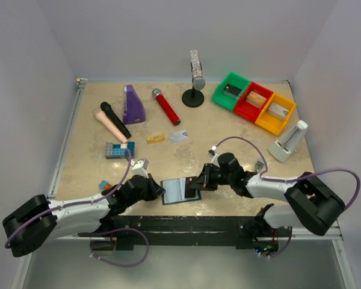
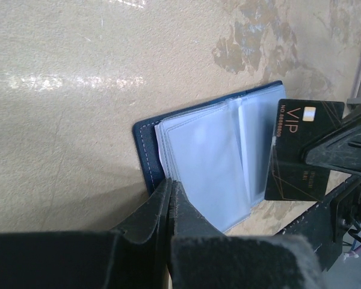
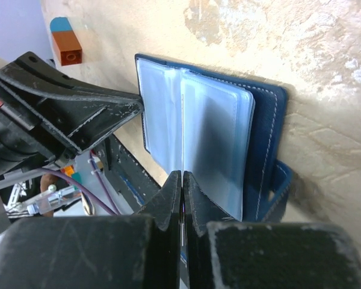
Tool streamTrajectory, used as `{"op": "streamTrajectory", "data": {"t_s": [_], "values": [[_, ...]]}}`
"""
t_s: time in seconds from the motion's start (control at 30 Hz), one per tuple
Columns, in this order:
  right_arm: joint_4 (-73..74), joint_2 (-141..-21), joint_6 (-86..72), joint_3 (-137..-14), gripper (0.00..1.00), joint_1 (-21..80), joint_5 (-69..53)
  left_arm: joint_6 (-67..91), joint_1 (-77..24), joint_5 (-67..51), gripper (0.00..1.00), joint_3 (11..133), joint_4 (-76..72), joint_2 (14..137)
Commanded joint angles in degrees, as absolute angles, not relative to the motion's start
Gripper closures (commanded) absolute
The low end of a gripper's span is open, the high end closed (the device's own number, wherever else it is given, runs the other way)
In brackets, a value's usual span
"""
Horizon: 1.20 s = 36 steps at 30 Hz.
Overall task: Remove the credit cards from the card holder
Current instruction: Remove the credit card from the card holder, then place the credit card at the center of the board.
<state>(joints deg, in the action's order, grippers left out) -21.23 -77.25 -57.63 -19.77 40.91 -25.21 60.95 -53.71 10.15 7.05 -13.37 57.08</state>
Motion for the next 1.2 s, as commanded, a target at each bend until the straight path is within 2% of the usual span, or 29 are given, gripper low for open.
{"op": "streamTrajectory", "data": {"t_s": [0.0,0.03,0.1,0.3,0.4,0.57,0.67,0.8,1.0,1.17], "values": [[-11.7,-70.2,-53.0,-21.3,1.00,40.5,-22.2,59.2,-53.7,12.7,1.00,5.4,-2.1,54.9],[-9.3,-68.3,-52.2,-22.0,1.00,40.6,-21.9,58.7,-53.7,12.7,1.00,6.1,-1.4,53.8],[-4.6,-64.6,-50.1,-23.5,1.00,40.6,-21.2,57.5,-53.7,12.5,0.92,7.4,-0.2,52.1],[11.7,-55.7,-41.2,-31.4,1.00,40.6,-20.7,52.9,-53.6,11.4,0.52,13.5,5.0,47.6],[20.6,-53.9,-34.3,-37.2,1.00,40.6,-21.1,50.3,-53.6,10.6,0.41,17.0,6.6,43.6],[32.1,-53.5,-23.0,-46.6,1.00,40.6,-30.1,42.8,-53.0,5.0,0.37,22.9,7.4,36.1],[36.5,-54.1,-18.7,-49.3,1.00,41.0,-38.5,37.2,-52.7,-4.8,0.38,22.1,-1.8,28.8],[40.3,-52.7,-14.2,-50.4,1.00,45.0,-42.7,34.6,-52.6,-16.1,0.37,19.0,-11.7,21.6],[43.9,-54.3,-10.6,-53.3,1.00,50.7,-46.1,32.9,-52.6,-30.9,0.34,22.8,-11.8,28.2],[43.2,-56.5,-10.5,-55.0,1.00,52.3,-46.9,35.2,-52.6,-34.6,0.36,22.6,-16.6,34.5]]}}
